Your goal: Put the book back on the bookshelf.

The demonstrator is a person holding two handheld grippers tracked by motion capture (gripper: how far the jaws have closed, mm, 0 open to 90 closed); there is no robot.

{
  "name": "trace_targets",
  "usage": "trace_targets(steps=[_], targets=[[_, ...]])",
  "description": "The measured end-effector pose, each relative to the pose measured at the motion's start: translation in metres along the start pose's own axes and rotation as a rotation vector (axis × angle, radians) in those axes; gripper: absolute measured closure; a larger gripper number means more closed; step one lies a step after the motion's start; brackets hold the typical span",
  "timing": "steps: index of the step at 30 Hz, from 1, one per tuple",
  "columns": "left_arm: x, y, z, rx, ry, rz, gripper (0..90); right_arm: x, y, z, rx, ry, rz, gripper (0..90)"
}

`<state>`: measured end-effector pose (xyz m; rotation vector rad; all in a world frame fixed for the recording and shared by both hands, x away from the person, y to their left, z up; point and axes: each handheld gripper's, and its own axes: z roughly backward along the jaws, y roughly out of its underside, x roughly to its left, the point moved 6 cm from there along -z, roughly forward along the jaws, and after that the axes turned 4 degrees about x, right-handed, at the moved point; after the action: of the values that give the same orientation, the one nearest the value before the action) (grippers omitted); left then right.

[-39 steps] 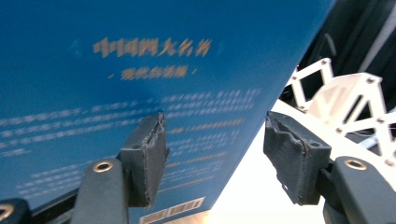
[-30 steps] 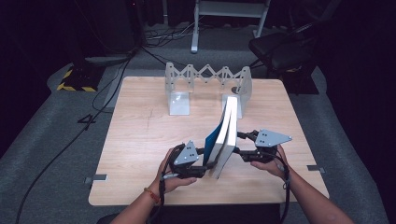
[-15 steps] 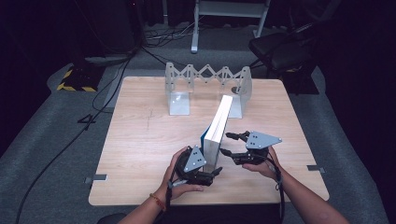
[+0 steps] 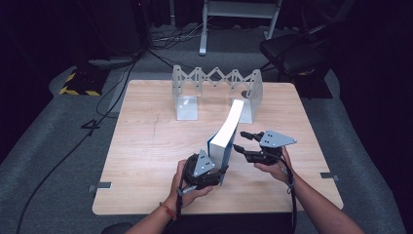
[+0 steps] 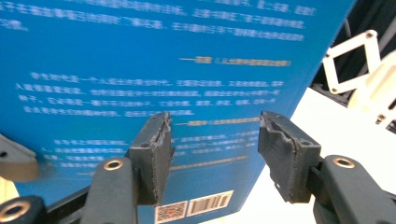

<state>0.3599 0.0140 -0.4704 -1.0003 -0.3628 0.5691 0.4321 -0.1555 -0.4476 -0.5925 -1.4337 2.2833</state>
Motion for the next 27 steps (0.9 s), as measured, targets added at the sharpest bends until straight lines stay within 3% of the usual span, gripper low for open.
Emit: trace_targets(steps=[3, 6, 14, 16, 19, 22, 27], targets=[[0.006, 0.002, 0.004, 0.009, 0.017, 0.008, 53.0, -0.003, 0.003, 0.000, -0.003, 0.003, -0.018, 44.4], [0.011, 0.004, 0.008, 0.015, 0.039, 0.011, 55.5, -0.005, 0.010, -0.002, 0.029, 0.026, 0.017, 41.9], [0.021, 0.012, 0.024, 0.042, 0.141, -0.044, 57.7, -0.019, 0.020, -0.001, 0.054, 0.023, 0.004, 34.6], [0.022, 0.013, 0.026, 0.045, 0.158, -0.047, 58.0, -0.021, 0.023, -0.003, 0.062, 0.004, 0.014, 33.3], [0.028, 0.014, 0.032, 0.072, 0.221, -0.077, 57.9, -0.022, 0.027, -0.006, 0.076, -0.051, 0.026, 32.5], [0.031, 0.015, 0.034, 0.081, 0.249, -0.092, 57.9, -0.021, 0.032, -0.007, 0.102, -0.094, 0.054, 33.4], [0.035, 0.018, 0.039, 0.086, 0.271, -0.092, 57.9, -0.023, 0.037, -0.011, 0.105, -0.177, 0.032, 31.8]])
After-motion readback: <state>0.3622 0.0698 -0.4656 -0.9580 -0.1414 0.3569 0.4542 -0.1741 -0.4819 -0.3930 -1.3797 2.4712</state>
